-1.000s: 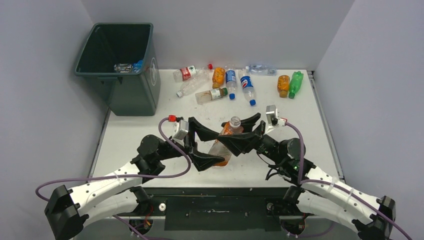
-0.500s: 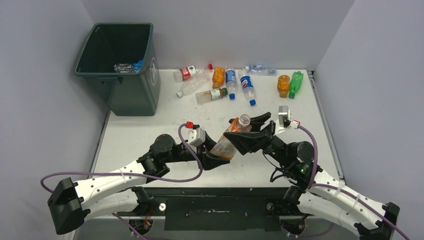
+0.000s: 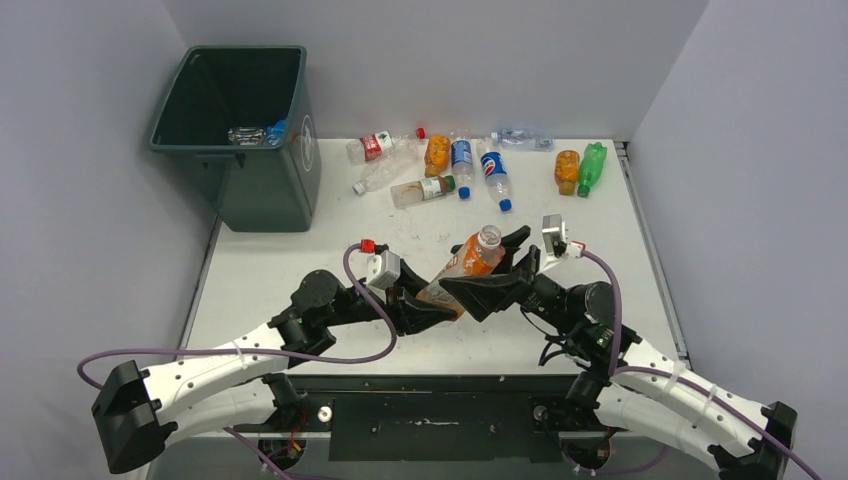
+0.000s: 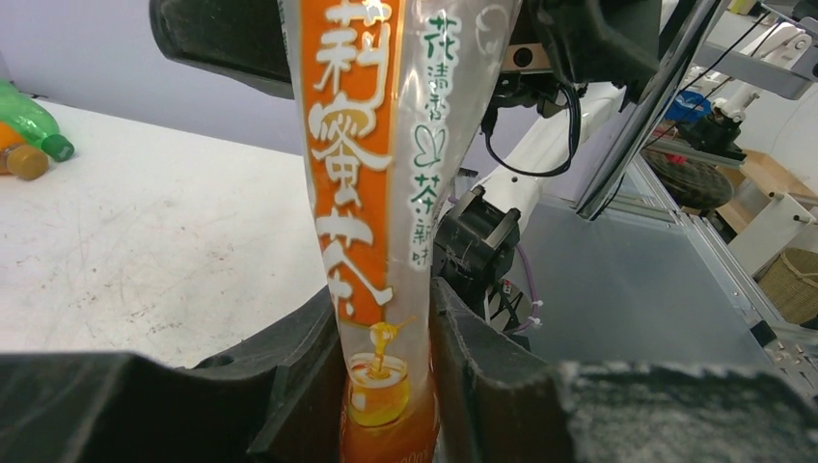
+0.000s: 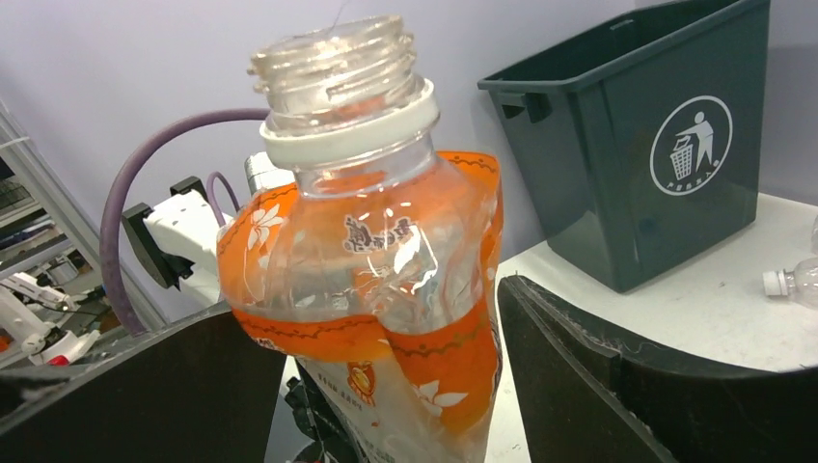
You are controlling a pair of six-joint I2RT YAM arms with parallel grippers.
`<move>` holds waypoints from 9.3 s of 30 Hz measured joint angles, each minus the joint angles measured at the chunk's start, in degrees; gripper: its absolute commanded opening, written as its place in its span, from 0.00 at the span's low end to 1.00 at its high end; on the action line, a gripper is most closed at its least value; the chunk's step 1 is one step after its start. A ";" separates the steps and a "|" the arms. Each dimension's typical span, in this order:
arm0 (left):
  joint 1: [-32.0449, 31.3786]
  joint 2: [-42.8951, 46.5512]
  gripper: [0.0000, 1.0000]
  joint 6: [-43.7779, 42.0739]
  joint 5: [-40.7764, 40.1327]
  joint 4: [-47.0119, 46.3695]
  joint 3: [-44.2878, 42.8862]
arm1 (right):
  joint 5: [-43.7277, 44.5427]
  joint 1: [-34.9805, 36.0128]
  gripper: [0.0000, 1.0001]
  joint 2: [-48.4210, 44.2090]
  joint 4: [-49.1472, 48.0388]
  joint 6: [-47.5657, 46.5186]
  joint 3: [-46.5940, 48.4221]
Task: Put the plastic bottles in the bin
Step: Pick up the plastic bottle at the center of the board, then place the plastic bottle in the trash bin, then pick up the plastic bottle at the center of the board.
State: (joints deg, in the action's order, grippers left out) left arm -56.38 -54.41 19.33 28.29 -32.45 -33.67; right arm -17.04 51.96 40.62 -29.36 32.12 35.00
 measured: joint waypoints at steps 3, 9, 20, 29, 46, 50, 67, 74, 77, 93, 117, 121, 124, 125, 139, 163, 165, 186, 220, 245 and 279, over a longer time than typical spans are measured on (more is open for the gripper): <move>0.24 0.02 0.15 0.46 -0.35 -0.35 0.39 | -0.37 0.00 0.71 0.31 -1.07 0.46 -1.07; 0.28 0.02 0.07 1.20 -0.61 -0.59 0.55 | -0.46 0.22 0.81 1.33 -4.02 2.01 -2.93; 0.44 0.74 0.09 3.32 0.02 -5.53 1.31 | -0.79 0.31 0.43 1.40 -4.57 2.93 -6.03; 0.22 0.48 0.96 5.18 0.98 -8.07 1.36 | -1.09 0.50 0.28 1.38 -6.25 2.71 -6.10; -0.20 11.10 0.96 -6.32 -17.94 11.76 -19.19 | 5.68 0.20 0.24 -8.59 17.35 -12.46 -1.09; -0.17 1.99 0.97 -6.19 -18.58 19.69 -34.64 | 6.38 0.20 0.24 -8.31 21.42 -14.91 -0.79; -0.15 -17.77 0.53 -4.68 -12.02 41.46 -46.23 | 6.51 0.22 0.23 -6.14 24.30 -16.74 -0.57; -0.15 -17.70 0.76 -3.96 -10.95 39.23 -46.73 | 6.51 0.22 0.24 -6.14 24.30 -16.72 -0.57; -0.15 -17.64 0.70 -2.97 -10.86 37.09 -46.73 | 6.51 0.22 0.24 -6.14 24.28 -16.72 -0.57; -0.15 -17.84 0.58 -0.44 -9.75 33.48 -46.69 | 6.12 0.22 0.23 -6.12 23.41 -16.39 -0.57; 1.49 -17.40 0.00 -3.93 -13.11 36.35 -46.29 | 3.89 0.22 0.90 -7.78 27.39 -11.78 4.35; 6.05 -13.16 0.00 -5.55 -14.82 37.38 -46.10 | 3.87 0.22 0.90 -11.72 31.04 -10.23 8.48; 9.33 -10.05 0.00 -6.49 -15.78 37.40 -46.10 | 4.15 0.22 0.90 -15.58 31.93 -9.64 9.99; 10.19 -9.09 0.00 -6.78 -16.20 37.40 -46.12 | 4.52 0.22 0.90 -16.85 32.22 -9.46 10.23; 18.38 -6.51 0.00 -30.38 -51.30 33.55 -56.35 | 24.06 0.22 0.90 -23.37 34.67 -5.92 -5.38; 50.93 -44.35 0.76 -14.86 -59.08 -3.82 -65.94 | 31.28 0.22 0.90 -19.10 34.75 2.05 -16.17; 52.19 -47.12 0.97 -13.86 -57.83 -3.98 -67.45 | 31.39 0.22 0.90 -19.08 34.75 2.05 -16.55; 24.37 -16.26 0.96 -12.61 -46.31 4.79 -49.37 | 37.90 0.22 0.90 -12.26 28.57 2.01 -16.24; 18.10 9.29 0.96 -12.63 -40.46 35.15 -11.13 | 41.75 -49.48 0.96 55.54 11.69 11.10 26.43; 16.72 9.33 0.96 -17.03 -43.71 35.28 -11.06 | 30.38 -62.75 0.91 88.39 21.33 0.50 59.39; 16.72 10.71 0.96 -17.03 -42.88 35.28 -11.04 | 24.06 -61.70 0.41 89.00 19.10 -0.07 53.24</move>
State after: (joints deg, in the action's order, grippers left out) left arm -39.66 -43.70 2.31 -14.59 2.83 -44.71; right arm 7.03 -9.74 129.62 -10.26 32.05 88.25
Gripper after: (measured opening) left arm 0.961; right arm 0.615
